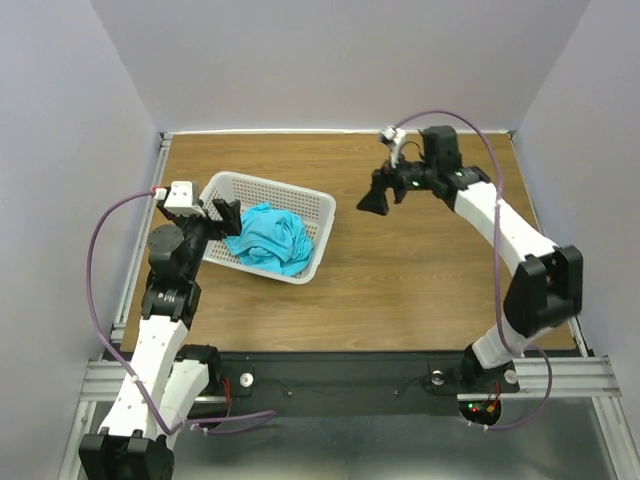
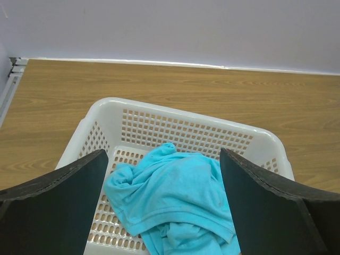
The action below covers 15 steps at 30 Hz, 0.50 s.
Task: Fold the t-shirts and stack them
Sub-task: Grab the tshirt from the pile
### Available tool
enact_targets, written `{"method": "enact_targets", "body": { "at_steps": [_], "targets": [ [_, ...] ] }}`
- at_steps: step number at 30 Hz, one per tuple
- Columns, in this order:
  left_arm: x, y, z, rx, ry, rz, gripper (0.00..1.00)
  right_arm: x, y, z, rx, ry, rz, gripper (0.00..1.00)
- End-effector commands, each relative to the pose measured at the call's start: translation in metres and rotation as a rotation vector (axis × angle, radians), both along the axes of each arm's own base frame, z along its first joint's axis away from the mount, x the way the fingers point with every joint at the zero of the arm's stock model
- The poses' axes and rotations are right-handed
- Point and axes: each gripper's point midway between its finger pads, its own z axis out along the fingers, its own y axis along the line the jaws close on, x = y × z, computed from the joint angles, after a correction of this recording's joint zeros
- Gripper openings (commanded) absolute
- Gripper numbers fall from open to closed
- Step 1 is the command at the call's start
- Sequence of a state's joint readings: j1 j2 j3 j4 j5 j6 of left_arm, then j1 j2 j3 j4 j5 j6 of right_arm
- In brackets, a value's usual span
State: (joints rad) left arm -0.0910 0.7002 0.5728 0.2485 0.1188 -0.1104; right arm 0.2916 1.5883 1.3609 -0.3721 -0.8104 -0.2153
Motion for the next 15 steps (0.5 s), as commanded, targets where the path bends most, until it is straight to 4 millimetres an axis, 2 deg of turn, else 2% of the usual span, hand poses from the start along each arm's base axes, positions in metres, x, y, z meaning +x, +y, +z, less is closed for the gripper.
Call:
{"method": "enact_targets", "body": {
  "at_steps": [1,2,3,5,7,8,9,10,12,13,15],
  "targets": [
    [-0.011,0.008,0.025,0.025,-0.083,0.036,0.98,0.000,0.054,0.024,0.005,-0.001,0.090,1.00],
    [-0.012,0.009,0.024,0.026,-0.081,0.042,0.98,-0.001,0.065,0.024,0.000,0.001,0.102,1.00],
    [-0.012,0.013,0.025,0.030,-0.085,0.065,0.98,-0.005,0.086,0.007,-0.020,0.038,0.135,1.00],
    [-0.014,0.019,0.025,0.028,-0.087,0.098,0.98,-0.002,0.117,0.004,-0.024,0.058,0.146,1.00],
    [-0.016,0.021,0.026,0.025,-0.092,0.107,0.98,0.001,0.135,0.005,-0.008,0.103,0.131,1.00],
    [-0.017,0.026,0.028,0.025,-0.098,0.136,0.98,0.004,0.149,0.014,0.007,0.096,0.131,1.00],
    [-0.017,0.028,0.028,0.024,-0.101,0.144,0.98,0.006,0.152,0.000,0.000,0.142,0.119,1.00],
    [-0.018,0.029,0.029,0.025,-0.104,0.152,0.98,0.011,0.166,-0.008,0.002,0.190,0.093,1.00],
    [-0.018,0.032,0.029,0.023,-0.108,0.167,0.98,0.014,0.179,-0.015,0.000,0.219,0.069,1.00],
    [-0.018,0.033,0.028,0.026,-0.106,0.172,0.98,0.019,0.191,-0.026,-0.015,0.231,0.043,1.00],
    [-0.018,0.035,0.028,0.027,-0.106,0.183,0.98,0.015,0.204,-0.034,-0.019,0.254,0.040,1.00]
  ]
}}
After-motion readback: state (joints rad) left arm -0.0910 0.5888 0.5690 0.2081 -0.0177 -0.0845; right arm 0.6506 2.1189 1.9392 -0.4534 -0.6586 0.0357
